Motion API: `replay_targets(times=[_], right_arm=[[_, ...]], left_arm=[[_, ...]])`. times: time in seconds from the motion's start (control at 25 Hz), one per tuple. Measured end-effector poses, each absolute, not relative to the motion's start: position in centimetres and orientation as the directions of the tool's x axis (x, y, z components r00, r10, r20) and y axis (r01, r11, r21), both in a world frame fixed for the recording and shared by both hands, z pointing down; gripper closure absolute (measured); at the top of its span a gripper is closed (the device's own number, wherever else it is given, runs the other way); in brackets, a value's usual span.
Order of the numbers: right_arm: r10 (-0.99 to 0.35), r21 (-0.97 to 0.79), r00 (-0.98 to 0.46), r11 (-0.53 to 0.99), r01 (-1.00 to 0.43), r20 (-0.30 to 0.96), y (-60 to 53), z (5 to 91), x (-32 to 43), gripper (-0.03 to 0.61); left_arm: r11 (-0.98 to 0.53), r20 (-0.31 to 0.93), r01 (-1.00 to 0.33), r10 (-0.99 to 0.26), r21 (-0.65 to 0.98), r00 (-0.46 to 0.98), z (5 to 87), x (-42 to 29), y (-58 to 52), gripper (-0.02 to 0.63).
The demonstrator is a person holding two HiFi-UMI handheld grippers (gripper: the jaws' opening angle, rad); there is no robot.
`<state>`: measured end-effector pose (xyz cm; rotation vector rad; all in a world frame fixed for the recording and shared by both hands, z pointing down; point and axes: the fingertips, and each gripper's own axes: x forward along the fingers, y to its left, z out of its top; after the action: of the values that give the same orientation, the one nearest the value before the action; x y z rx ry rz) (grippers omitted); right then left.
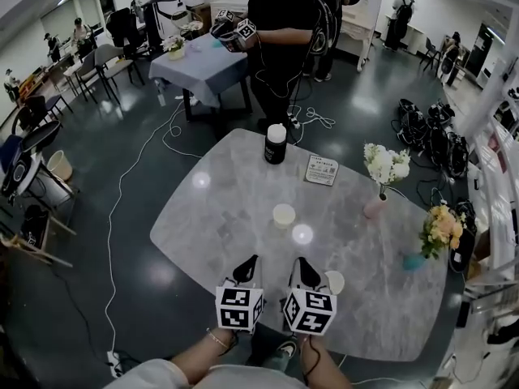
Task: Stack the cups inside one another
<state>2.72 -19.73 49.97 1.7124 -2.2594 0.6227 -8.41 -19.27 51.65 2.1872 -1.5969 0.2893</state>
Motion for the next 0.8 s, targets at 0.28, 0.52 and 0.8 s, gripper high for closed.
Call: replay_targets(times=[0.28,0.52,0.8], right_arm=[[-0.847,-0.198,-0.271,0.2,-0.96,0.457,-23.5,52.2,1.2,0.569],[-0.831,-0.202,-0.262,0.184,-0.962,0.491,-26.0,54.9,0.6,0.568],[-0.811,-0.179,-0.262,0.196,-0.964,0.524,-28.4,57.5,-0.8,0.566]], left_arm=[[-0.253,0.428,-0.944,-0.844,0.214,0.323,53.3,-10.2,-22.4,0.614],[-0.26,0.451,-0.94,-0.827,0.219,0.334,54.9,-11.0,-24.8,0.614],[-0.259,0.481,-0.938,-0.808,0.229,0.34,56.9,-12.3,-26.9,0.614]])
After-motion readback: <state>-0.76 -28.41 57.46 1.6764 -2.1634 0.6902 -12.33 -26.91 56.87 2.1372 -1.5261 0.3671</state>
